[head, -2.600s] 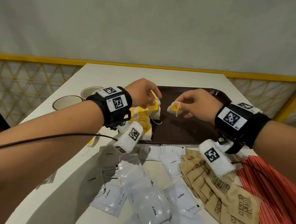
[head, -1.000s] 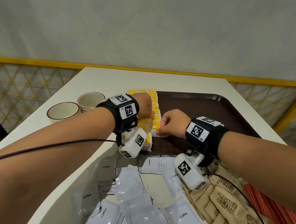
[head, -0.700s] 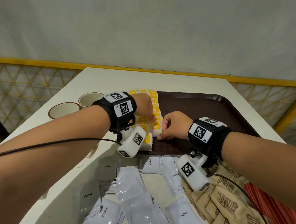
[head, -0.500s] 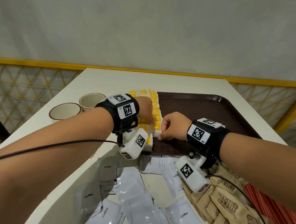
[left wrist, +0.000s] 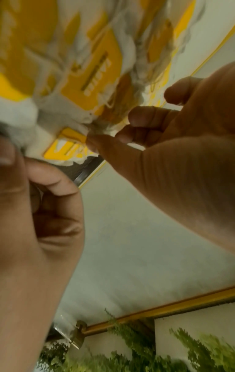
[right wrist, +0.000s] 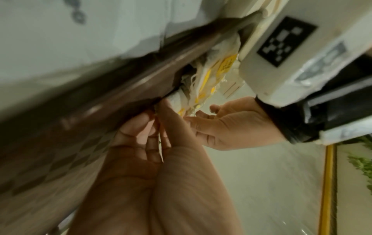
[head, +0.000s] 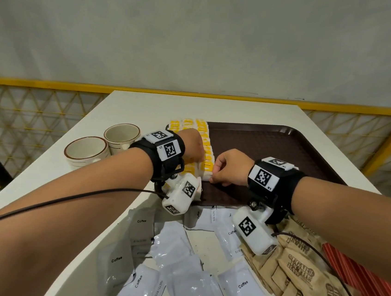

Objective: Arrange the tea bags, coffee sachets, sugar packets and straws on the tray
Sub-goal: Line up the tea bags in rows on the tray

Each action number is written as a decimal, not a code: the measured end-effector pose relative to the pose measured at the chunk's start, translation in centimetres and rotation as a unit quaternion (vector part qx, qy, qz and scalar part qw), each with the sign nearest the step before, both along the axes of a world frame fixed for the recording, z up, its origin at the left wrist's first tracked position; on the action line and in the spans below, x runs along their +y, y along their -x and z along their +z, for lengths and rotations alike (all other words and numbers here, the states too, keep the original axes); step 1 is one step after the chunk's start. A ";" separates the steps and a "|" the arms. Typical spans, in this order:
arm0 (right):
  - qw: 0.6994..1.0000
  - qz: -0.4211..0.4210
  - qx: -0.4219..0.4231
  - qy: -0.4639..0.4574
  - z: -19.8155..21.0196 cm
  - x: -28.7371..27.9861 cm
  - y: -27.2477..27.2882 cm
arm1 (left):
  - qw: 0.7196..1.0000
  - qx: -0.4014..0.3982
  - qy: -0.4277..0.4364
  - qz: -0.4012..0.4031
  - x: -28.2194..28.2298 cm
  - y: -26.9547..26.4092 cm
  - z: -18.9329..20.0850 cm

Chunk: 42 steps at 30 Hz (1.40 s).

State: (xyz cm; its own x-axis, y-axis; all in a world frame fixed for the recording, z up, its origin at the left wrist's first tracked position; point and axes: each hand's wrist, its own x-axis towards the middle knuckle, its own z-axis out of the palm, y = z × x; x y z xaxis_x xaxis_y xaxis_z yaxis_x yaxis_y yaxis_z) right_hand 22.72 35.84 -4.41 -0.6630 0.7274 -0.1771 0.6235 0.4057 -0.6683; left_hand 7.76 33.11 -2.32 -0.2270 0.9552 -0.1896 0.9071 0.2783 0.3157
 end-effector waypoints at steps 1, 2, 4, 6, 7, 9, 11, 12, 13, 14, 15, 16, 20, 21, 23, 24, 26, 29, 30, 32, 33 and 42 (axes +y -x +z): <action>1.000 -0.009 0.005 0.012 0.2 0.0 -0.2 | 1.000 -0.020 -0.019 0.014 -0.3 0.2 0.1; 0.999 -0.021 0.020 0.028 0.4 0.1 -0.4 | 0.998 -0.041 -0.051 0.025 -0.7 0.4 0.5; 0.994 -0.055 0.073 0.059 0.8 0.0 -0.8 | 0.986 -0.093 -0.130 0.048 -2.2 1.0 1.3; 0.982 -0.090 0.132 0.098 1.0 -0.4 -1.1 | 0.969 -0.145 -0.182 0.081 -4.1 1.6 1.9; 0.976 -0.105 0.147 0.118 0.9 -0.5 -1.1 | 0.962 -0.171 -0.189 0.098 -5.2 1.6 2.0; 0.975 -0.111 0.129 0.141 0.7 -0.9 -0.5 | 0.953 -0.226 -0.163 0.123 -7.4 1.0 1.7; 0.981 -0.093 0.098 0.141 0.5 -1.4 0.1 | 0.949 -0.260 -0.124 0.128 -8.9 0.2 1.0; 0.983 -0.091 0.080 0.137 0.7 -1.9 0.4 | 0.948 -0.270 -0.107 0.126 -9.4 -0.3 0.7; 0.985 -0.086 0.070 0.130 0.7 -2.0 0.6 | 0.945 -0.286 -0.094 0.127 -9.7 -0.7 0.5; 0.987 -0.082 0.065 0.126 0.8 -2.4 1.0 | 0.938 -0.310 -0.087 0.131 -9.9 -1.1 0.3; 0.987 -0.078 0.065 0.121 0.8 -2.6 1.6 | 0.929 -0.333 -0.084 0.138 -9.9 -1.2 0.1; 0.988 -0.074 0.059 0.119 0.8 -2.7 2.1 | 0.921 -0.352 -0.086 0.145 -9.9 -1.3 -0.1; 0.990 -0.080 0.051 0.106 -0.7 -1.2 3.3 | 0.919 -0.351 -0.088 0.158 -9.3 -0.9 -0.8; 0.991 -0.082 0.041 0.101 -0.5 -1.4 3.4 | 0.919 -0.349 -0.089 0.159 -9.2 -0.8 -0.9; 0.991 -0.084 0.029 0.095 -0.2 -1.4 3.4 | 0.918 -0.350 -0.089 0.164 -9.1 -0.7 -0.8; 0.991 -0.085 0.022 0.098 -0.1 -1.4 3.4 | 0.915 -0.357 -0.087 0.165 -9.1 -0.7 -0.8; 0.992 -0.082 0.009 0.091 0.5 -1.7 3.2 | 0.902 -0.391 -0.085 0.162 -9.3 -0.4 -0.7; 0.994 -0.087 0.009 0.070 2.1 -2.8 2.3 | 0.889 -0.413 -0.106 0.165 -11.3 0.9 0.9; 0.993 -0.094 0.034 0.066 2.7 -3.2 2.1 | 0.896 -0.399 -0.114 0.158 -12.4 1.8 1.7; 0.990 -0.096 0.100 0.030 3.9 -4.1 1.9 | 0.917 -0.366 -0.105 0.121 -15.3 3.9 3.3; 0.989 -0.086 0.122 -0.005 4.4 -4.7 2.0 | 0.930 -0.345 -0.085 0.096 -17.0 5.0 3.9; 0.940 0.278 -0.081 -0.180 2.8 -12.0 7.0 | 0.979 -0.015 0.198 0.040 -29.6 11.1 3.0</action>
